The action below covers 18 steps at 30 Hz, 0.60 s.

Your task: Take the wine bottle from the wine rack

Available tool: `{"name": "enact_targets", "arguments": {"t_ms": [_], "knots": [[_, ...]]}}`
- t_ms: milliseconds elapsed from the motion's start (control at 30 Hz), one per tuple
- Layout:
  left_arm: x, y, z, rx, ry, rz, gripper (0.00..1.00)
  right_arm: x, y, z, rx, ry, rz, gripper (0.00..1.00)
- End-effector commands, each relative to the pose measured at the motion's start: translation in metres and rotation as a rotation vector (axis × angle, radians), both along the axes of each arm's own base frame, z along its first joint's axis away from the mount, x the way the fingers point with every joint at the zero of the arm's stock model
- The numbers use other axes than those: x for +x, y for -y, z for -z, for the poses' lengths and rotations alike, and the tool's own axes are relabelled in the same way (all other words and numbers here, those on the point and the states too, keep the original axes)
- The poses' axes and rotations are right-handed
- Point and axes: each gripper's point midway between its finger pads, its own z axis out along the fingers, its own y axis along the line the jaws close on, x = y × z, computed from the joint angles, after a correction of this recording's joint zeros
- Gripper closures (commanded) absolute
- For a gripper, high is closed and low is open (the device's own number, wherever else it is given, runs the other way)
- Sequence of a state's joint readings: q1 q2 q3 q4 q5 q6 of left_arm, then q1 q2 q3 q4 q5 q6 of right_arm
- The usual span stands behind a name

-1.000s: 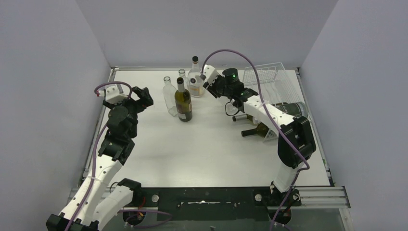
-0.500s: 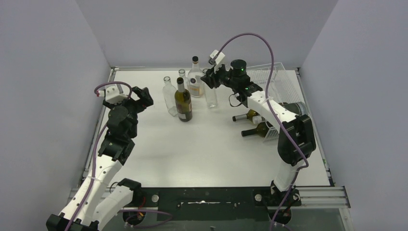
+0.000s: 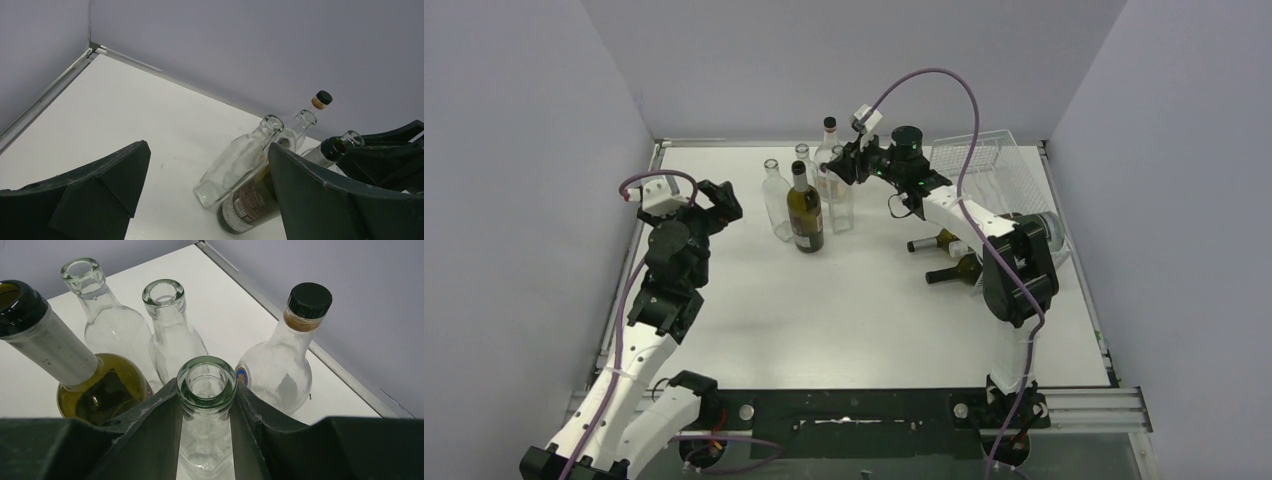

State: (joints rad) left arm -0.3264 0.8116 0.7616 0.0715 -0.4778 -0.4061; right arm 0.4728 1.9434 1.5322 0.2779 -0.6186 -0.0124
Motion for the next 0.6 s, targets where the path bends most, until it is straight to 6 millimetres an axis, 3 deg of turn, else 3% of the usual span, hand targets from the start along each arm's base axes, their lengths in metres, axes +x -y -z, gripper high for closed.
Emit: {"name": "enact_targets", "arguments": {"t_ms": [0,100,233,567], "knots": [[-0.001,0.001,-0.023,-0.022,0.078,0.009,0.09,0.003,-0.007,-0.081,0.127,0.204,-0.017,0.94],[-0.001,0.001,-0.023,-0.021,0.078,0.006,0.09,0.006,-0.007,-0.069,0.117,0.181,-0.011,0.92],[-0.001,0.0,-0.023,-0.021,0.078,0.006,0.09,0.006,-0.003,-0.062,0.125,0.169,0.015,0.77],[-0.002,0.001,-0.024,-0.023,0.081,0.007,0.09,0.011,-0.005,-0.046,0.1,0.139,0.019,0.73]]}}
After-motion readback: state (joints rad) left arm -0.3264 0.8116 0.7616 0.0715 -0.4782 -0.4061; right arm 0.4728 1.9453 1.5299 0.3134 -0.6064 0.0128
